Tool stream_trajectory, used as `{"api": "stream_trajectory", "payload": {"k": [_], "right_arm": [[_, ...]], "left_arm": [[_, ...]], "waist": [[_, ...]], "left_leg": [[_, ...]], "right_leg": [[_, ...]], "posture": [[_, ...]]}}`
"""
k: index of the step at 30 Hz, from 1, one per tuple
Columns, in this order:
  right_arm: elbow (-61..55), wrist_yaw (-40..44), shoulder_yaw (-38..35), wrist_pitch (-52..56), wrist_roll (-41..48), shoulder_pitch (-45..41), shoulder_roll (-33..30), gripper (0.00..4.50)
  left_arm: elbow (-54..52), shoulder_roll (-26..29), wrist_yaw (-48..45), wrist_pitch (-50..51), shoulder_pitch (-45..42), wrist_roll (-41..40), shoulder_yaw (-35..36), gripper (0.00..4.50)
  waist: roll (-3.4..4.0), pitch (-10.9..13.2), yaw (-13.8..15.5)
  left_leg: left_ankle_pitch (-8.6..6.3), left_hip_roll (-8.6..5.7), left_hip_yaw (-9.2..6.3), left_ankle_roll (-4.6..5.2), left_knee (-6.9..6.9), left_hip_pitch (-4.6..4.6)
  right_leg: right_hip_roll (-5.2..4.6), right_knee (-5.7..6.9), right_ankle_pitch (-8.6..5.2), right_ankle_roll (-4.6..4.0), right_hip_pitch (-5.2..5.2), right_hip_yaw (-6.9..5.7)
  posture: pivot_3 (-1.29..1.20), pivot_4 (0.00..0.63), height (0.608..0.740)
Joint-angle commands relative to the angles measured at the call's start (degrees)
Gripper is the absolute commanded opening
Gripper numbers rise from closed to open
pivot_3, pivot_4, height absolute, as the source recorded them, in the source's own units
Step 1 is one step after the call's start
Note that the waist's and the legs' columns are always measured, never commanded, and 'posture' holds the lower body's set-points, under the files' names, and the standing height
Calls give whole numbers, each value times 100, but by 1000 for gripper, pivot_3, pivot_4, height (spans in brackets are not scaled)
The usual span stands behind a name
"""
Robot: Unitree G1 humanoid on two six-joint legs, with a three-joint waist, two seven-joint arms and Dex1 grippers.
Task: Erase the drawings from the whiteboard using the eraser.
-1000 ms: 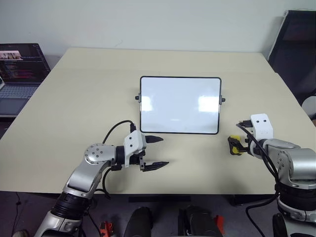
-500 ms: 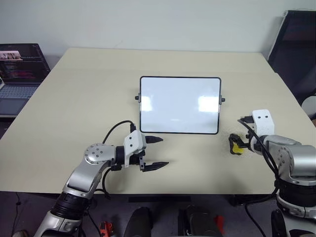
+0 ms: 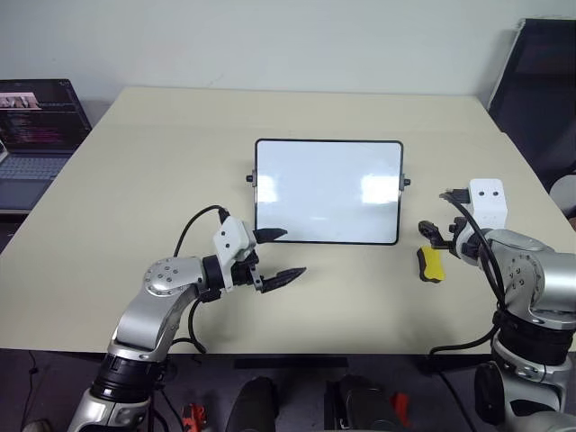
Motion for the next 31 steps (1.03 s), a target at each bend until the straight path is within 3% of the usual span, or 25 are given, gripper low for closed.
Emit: {"api": "stream_trajectory", "payload": {"k": [1, 4, 12, 13, 14, 22, 31], "right_arm": [[-359, -217, -236, -368, -99, 5, 68, 4314], [-412, -408, -304, -785, -183, 137, 159, 3557], [-458, -781, -12, -2532, -517, 882, 217, 675], [-446, -828, 31, -2848, -568, 1027, 251, 323], [-432, -877, 44, -3113, -601, 1148, 308, 38], [-427, -1530, -68, -4976, -821, 1896, 973, 38], [-827, -1575, -2, -4864, -885, 2164, 969, 38]], "left_arm": [[-496, -236, 669, 343, 65, -208, 313, 4106], [-605, -479, 1305, 408, 74, -10, 412, 3148], [-836, -1038, 2586, 426, 192, 513, 327, 146], [-874, -1139, 2743, 432, 222, 562, 316, 0], [-909, -1226, 2876, 429, 250, 606, 310, 0], [-717, -1598, 4032, -18, 461, 1527, 356, 0], [-52, -1708, 4302, -439, 148, 1839, 398, 0]], "waist": [[0, 0, 7], [0, 0, 11], [-1, -3, 13], [1, -4, 14], [0, -5, 13], [0, -8, 10], [6, -15, 19]], "left_leg": [[0, 0, -3, 0, 0, 0], [0, -2, -1, 0, 5, 0], [0, -3, 4, 0, 5, 0], [0, -3, 4, 0, 5, 0], [0, -3, 5, 0, 5, 1], [1, -3, 6, -1, 11, 4], [1, -4, 8, -1, 15, 4]], "right_leg": [[0, 0, 0, 0, 0, -1], [-1, 2, 1, 1, 1, -2], [-1, 2, 1, 1, 3, 0], [-1, 2, 1, 1, 3, 0], [-1, 2, 1, 1, 2, 2], [0, 6, 3, 4, 4, 7], [0, 4, 4, 6, 8, 5]], "posture": [[0, 150, 740], [0, 150, 740], [0, 150, 740], [0, 150, 740], [0, 150, 740], [0, 150, 740], [0, 150, 740]]}}
